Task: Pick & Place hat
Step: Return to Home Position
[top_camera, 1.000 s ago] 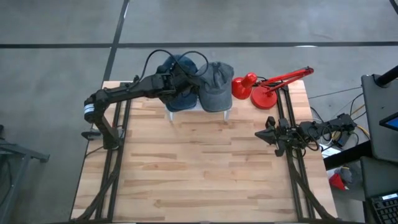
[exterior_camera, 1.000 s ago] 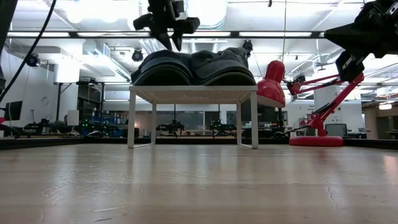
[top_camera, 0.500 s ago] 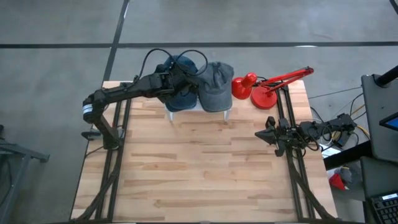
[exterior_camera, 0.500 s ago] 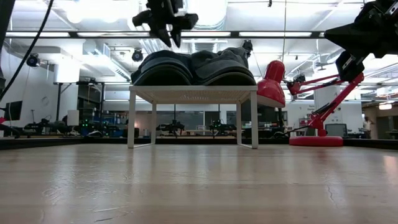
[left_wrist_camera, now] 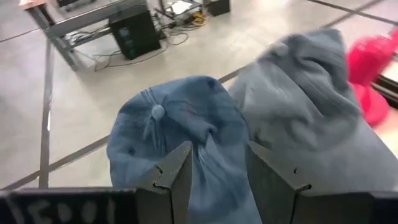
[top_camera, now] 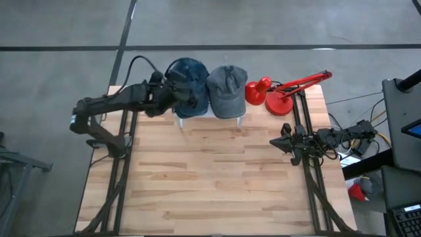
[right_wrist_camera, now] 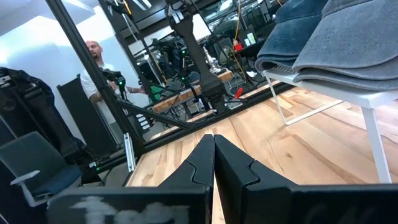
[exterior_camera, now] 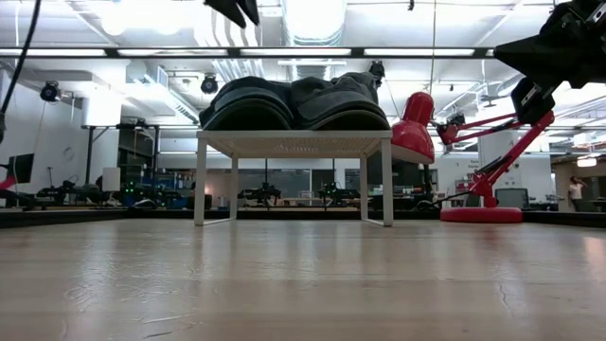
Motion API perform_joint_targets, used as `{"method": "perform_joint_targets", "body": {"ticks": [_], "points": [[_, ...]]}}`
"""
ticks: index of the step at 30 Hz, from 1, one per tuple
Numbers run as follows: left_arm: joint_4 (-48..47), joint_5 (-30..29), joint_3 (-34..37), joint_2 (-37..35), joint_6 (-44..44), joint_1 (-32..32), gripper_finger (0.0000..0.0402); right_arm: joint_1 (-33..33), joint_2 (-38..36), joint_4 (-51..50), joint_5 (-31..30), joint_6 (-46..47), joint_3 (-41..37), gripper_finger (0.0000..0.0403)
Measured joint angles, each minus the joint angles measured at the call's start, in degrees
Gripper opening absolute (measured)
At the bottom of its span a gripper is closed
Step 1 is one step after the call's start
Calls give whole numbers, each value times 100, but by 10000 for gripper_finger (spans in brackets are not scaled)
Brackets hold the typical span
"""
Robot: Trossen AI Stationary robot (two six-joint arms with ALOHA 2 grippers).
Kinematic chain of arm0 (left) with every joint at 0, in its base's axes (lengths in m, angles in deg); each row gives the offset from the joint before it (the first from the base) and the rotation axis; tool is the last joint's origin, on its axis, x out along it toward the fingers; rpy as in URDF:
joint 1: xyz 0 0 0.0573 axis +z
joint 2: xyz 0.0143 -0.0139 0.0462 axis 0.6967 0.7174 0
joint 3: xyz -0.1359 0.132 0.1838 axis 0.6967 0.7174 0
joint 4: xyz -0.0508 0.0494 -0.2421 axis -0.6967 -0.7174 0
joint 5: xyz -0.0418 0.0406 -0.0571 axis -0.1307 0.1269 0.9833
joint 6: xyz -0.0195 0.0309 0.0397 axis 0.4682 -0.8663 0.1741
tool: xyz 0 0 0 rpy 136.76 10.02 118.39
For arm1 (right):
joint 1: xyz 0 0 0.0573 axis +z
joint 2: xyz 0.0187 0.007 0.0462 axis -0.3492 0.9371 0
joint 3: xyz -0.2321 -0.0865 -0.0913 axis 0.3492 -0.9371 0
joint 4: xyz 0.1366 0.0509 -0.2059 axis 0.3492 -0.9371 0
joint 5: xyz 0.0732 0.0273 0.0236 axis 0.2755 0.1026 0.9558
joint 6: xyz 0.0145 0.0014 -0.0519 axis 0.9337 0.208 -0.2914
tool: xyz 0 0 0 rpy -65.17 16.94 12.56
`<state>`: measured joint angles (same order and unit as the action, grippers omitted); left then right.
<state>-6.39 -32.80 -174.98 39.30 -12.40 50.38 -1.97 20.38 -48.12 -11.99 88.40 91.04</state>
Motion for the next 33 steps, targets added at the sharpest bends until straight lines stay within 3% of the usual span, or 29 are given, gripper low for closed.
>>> {"method": "perform_joint_targets", "body": {"ticks": [8,12,21,27,33], "points": [[-826,174,5,-286,175,-731,149,1,0,0,1,0,0,9],[-1033,497,5,-363,817,-1030,149,-1,0,0,0,0,-1,9],[-969,916,245,-390,1410,-1662,149,-1,1,0,0,0,0,9],[222,950,1146,-495,1318,-2199,149,-1,2,0,0,-2,-2,9],[2325,1249,2768,-1082,979,-2450,149,-1,4,0,0,-2,0,9]]}}
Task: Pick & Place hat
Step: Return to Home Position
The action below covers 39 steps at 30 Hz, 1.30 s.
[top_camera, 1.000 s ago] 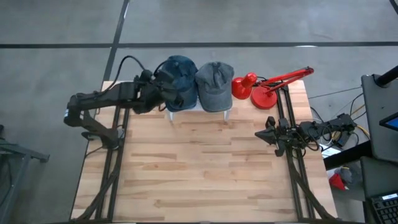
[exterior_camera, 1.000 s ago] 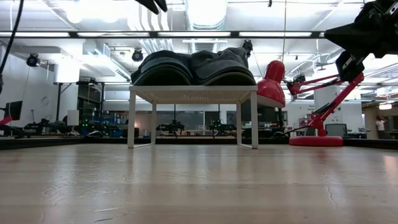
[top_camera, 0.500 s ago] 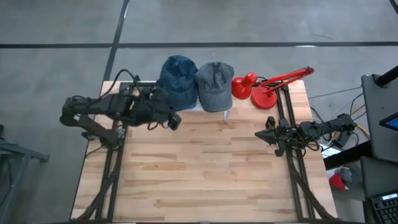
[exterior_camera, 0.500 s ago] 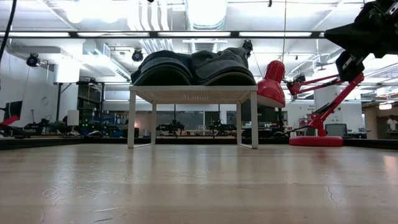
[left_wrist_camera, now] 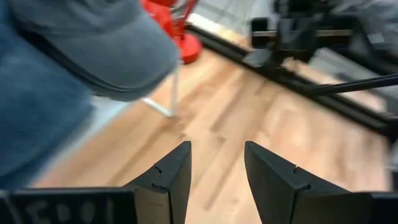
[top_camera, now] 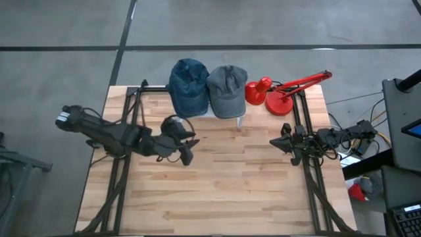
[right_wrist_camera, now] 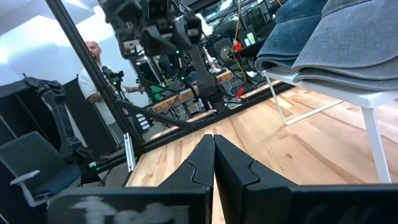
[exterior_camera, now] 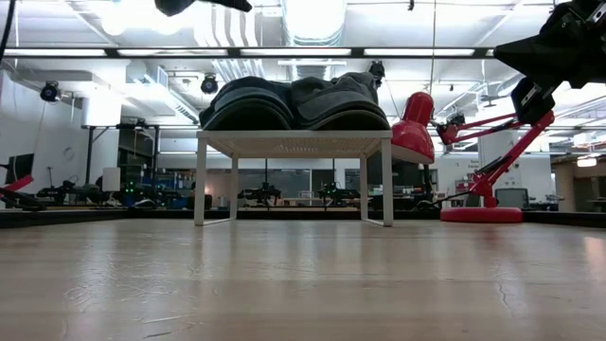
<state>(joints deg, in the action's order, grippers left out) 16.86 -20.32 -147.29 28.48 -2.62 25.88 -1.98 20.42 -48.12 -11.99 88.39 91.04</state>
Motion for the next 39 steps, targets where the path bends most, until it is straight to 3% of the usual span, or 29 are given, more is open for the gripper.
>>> {"method": "perform_joint_targets", "body": {"ticks": [6,10,19,30,39], "points": [[2282,605,1995,-1070,-608,2,149,0,-2,0,0,-1,0,9],[3295,774,3177,-1898,-874,2,149,0,-4,0,0,-15,0,9],[3715,1378,5006,-3918,-932,4,149,0,-4,2,-2,-42,0,9],[3311,1575,5719,-5926,-1780,4,149,0,-4,10,1,-226,0,9],[2618,1562,5765,-6727,-2342,4,149,2,-6,61,0,-1034,0,8]]}}
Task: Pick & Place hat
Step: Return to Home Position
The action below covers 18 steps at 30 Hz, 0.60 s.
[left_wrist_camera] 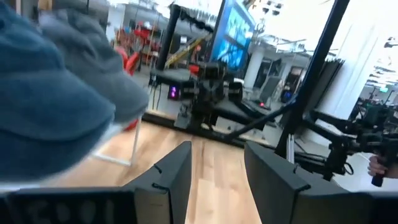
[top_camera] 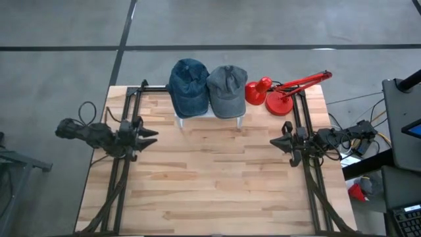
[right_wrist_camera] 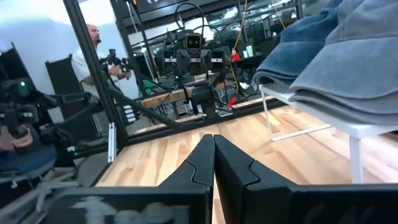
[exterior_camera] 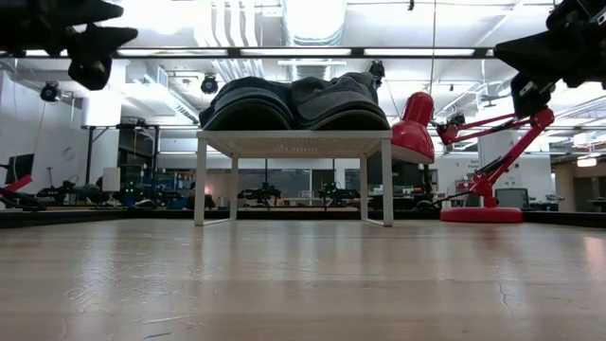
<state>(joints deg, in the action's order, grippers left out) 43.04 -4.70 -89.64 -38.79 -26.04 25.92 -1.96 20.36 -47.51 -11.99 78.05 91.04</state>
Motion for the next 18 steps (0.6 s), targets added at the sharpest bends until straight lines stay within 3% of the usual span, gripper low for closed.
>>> {"method": "perform_joint_targets", "body": {"ticks": [18], "points": [[180,-225,714,-179,-534,5,149,-1,-1,-10,8,-356,0,9]]}}
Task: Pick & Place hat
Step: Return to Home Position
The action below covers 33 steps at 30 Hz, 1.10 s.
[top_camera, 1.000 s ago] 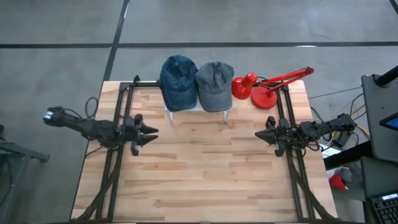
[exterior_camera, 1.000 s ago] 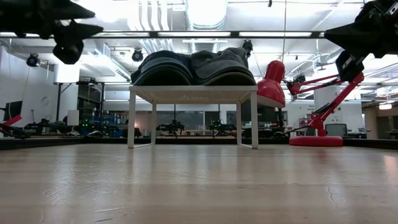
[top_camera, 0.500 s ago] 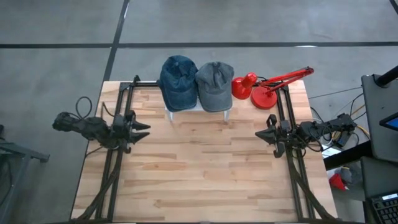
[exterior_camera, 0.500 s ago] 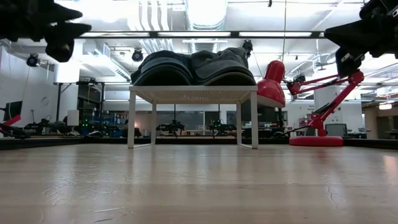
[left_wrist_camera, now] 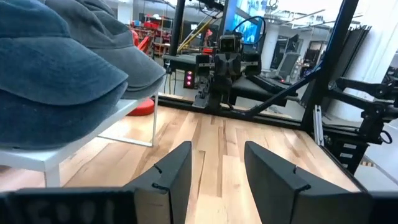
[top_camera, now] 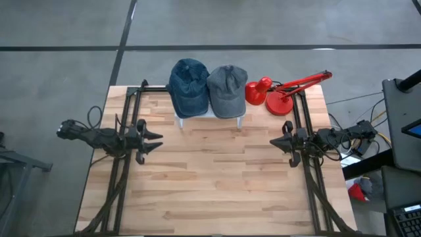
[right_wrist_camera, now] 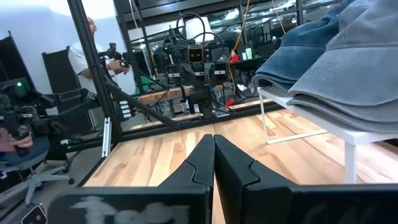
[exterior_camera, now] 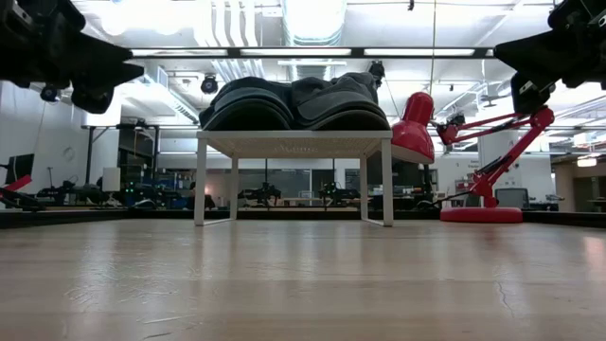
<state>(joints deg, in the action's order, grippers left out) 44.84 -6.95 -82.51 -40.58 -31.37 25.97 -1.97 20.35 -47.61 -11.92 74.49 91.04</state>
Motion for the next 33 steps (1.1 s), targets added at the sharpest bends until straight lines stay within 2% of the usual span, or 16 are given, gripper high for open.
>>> {"method": "perform_joint_targets", "body": {"ticks": [6,17,22,33], "points": [[20,-59,221,-83,-3,0,149,-4,4,-50,-209,240,-178,8],[102,-206,368,-135,-18,8,149,-1,48,-58,56,-429,-184,8],[103,-571,372,-135,-79,8,149,-1,48,-55,40,-868,-184,9],[74,-654,379,-135,-21,7,149,-1,46,-55,27,-887,-184,9]]}}
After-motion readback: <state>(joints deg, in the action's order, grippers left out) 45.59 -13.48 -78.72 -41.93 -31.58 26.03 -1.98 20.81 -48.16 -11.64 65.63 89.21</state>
